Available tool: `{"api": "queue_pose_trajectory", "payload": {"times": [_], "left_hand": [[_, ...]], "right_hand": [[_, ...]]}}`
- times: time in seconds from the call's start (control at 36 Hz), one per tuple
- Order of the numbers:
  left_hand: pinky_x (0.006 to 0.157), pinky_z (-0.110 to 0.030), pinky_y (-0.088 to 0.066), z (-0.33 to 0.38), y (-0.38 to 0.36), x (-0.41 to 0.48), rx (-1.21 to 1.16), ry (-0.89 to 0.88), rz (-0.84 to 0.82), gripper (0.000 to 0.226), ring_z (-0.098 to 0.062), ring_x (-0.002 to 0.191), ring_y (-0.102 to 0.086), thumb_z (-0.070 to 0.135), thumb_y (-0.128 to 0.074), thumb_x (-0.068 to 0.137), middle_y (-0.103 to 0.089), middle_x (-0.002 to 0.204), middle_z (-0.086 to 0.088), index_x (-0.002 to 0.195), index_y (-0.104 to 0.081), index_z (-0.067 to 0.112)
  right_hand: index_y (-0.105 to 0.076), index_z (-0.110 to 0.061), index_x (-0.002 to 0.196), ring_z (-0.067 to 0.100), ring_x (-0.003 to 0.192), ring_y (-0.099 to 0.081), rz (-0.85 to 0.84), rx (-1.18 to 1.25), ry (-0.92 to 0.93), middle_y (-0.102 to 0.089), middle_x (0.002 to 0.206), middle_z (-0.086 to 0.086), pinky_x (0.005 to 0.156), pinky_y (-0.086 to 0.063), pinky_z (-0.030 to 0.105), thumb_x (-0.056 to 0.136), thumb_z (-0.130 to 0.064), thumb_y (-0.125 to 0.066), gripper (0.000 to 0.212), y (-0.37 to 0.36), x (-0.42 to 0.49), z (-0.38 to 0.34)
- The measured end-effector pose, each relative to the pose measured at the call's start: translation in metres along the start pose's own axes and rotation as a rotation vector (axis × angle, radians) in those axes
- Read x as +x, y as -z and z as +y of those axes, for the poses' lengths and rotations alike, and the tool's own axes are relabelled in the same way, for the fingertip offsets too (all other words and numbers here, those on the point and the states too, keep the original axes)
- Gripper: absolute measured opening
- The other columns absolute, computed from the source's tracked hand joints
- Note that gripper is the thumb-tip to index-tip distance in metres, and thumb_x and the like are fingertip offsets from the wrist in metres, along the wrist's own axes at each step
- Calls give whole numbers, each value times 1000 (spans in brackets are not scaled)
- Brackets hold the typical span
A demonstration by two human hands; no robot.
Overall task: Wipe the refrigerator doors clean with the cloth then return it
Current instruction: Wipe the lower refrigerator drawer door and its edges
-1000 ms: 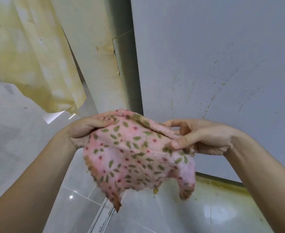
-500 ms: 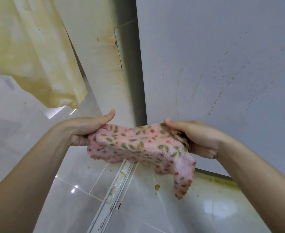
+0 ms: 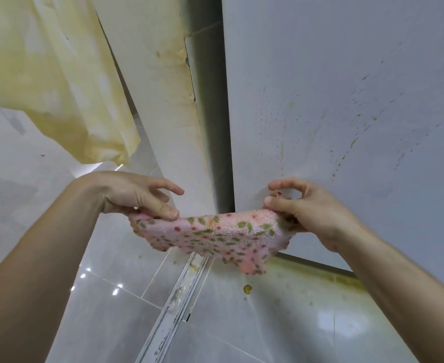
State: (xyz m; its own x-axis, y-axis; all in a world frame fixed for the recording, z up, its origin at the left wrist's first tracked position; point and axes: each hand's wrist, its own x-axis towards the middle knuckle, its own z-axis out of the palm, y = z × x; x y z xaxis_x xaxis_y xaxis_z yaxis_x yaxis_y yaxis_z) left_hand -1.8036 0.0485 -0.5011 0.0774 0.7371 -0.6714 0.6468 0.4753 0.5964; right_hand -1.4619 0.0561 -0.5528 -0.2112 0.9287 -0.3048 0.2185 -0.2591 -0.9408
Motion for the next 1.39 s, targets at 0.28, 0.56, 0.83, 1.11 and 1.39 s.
{"api": "queue_pose_trajectory", "payload": {"times": [0.28,0.56,0.83,1.11,1.39], "left_hand": [[96,-46,-55,-3,-5,-5,183,-96,40,41,-45,107,-69,-11,-83,77,-70,119,-31,110,-74,12],[101,-28,-38,-8,-7,-1,335,-90,180,17,-12,127,-56,20,-64,105,-64,135,15,94,-75,12],[96,-31,-49,-8,-7,-10,314,-174,147,28,-17,97,-63,17,-49,112,-75,103,-9,115,-73,3],[81,-37,-53,-9,-19,-3,-219,-70,13,31,-32,100,-67,2,-50,102,-74,118,-26,111,-79,2],[58,-39,-64,14,-69,19,-547,-25,-122,35,-30,70,-74,2,-43,103,-68,103,-30,127,-63,-13]], "right_hand": [[-63,-43,124,23,102,-73,-252,-74,20,-63,126,7,80,-62,36,53,-44,-94,78,-2,-11,-8],[-80,-30,82,-1,75,-65,-35,-725,209,-71,86,-11,61,-47,13,95,-40,-75,17,-10,-12,-1],[-63,-21,73,5,61,-60,-9,-668,280,-65,64,-12,57,-45,25,94,-60,-64,45,6,-18,-16],[-59,-23,77,4,47,-52,331,-567,397,-55,54,-10,43,-34,21,90,-66,-67,46,2,-7,-11],[-53,-17,86,33,78,-63,321,-793,336,-65,76,3,63,-50,40,97,-70,-53,54,-37,-16,-9]]}}
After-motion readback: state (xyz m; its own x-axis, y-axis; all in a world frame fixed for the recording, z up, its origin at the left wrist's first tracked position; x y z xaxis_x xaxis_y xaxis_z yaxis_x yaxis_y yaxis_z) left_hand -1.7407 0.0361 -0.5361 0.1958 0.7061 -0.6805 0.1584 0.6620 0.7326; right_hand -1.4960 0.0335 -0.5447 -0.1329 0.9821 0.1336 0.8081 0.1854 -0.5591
